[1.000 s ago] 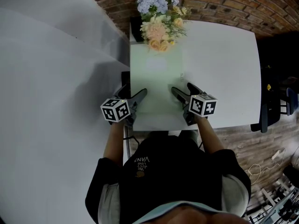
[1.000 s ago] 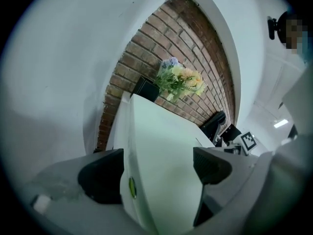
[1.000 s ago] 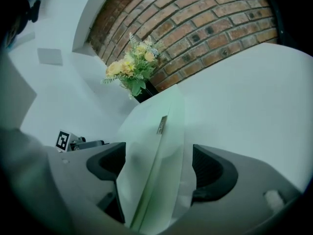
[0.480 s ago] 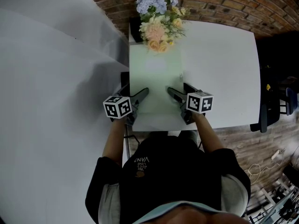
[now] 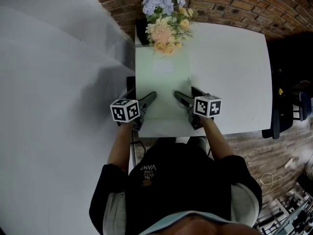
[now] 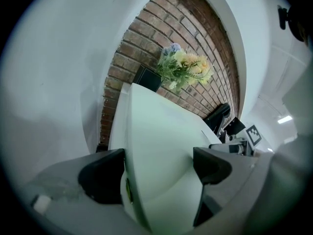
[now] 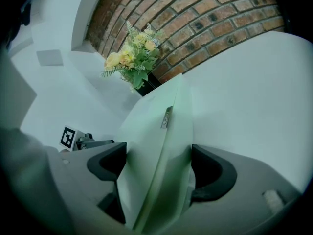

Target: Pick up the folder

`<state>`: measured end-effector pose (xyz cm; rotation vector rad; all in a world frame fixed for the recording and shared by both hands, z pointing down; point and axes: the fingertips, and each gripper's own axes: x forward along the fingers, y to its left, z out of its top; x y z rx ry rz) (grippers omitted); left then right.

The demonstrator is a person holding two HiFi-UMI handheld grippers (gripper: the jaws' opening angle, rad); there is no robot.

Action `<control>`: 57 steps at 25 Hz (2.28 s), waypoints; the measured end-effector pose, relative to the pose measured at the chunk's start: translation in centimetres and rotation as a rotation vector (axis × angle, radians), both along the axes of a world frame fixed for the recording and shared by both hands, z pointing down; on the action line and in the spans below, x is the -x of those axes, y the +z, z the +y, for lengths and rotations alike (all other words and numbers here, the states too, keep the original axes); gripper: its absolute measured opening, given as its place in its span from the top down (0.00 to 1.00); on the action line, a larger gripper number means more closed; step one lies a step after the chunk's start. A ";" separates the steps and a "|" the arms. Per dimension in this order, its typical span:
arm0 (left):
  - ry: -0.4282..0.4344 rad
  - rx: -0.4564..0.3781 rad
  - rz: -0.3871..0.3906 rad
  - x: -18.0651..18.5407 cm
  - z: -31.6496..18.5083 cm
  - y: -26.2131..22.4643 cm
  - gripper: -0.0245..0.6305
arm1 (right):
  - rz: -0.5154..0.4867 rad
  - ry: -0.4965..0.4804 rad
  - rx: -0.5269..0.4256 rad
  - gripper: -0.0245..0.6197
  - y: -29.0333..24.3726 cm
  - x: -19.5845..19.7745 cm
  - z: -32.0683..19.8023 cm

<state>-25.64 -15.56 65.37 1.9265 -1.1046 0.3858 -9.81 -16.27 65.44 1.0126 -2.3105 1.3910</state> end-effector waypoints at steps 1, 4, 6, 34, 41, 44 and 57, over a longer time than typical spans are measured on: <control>-0.002 0.000 -0.003 0.0 0.0 0.0 0.29 | 0.002 0.001 0.000 0.34 0.0 0.0 0.0; -0.006 -0.001 -0.006 0.0 0.0 -0.1 0.29 | 0.006 0.004 -0.002 0.34 0.0 -0.1 0.0; -0.004 0.002 -0.007 0.1 0.1 -0.1 0.29 | 0.007 0.002 -0.003 0.35 -0.1 -0.1 0.1; 0.052 -0.023 -0.002 -4.4 2.4 -1.6 0.30 | 0.043 0.032 -0.033 0.36 -1.8 -4.7 3.3; 0.080 -0.035 0.008 -6.8 2.2 -2.1 0.31 | 0.052 0.063 -0.048 0.36 -2.5 -7.3 3.5; 0.091 -0.037 0.014 -7.9 2.1 -2.3 0.31 | 0.058 0.076 -0.050 0.36 -2.7 -8.4 3.5; 0.124 -0.046 0.027 -13.1 1.5 -3.4 0.32 | 0.082 0.121 -0.066 0.37 -3.9 -13.9 3.5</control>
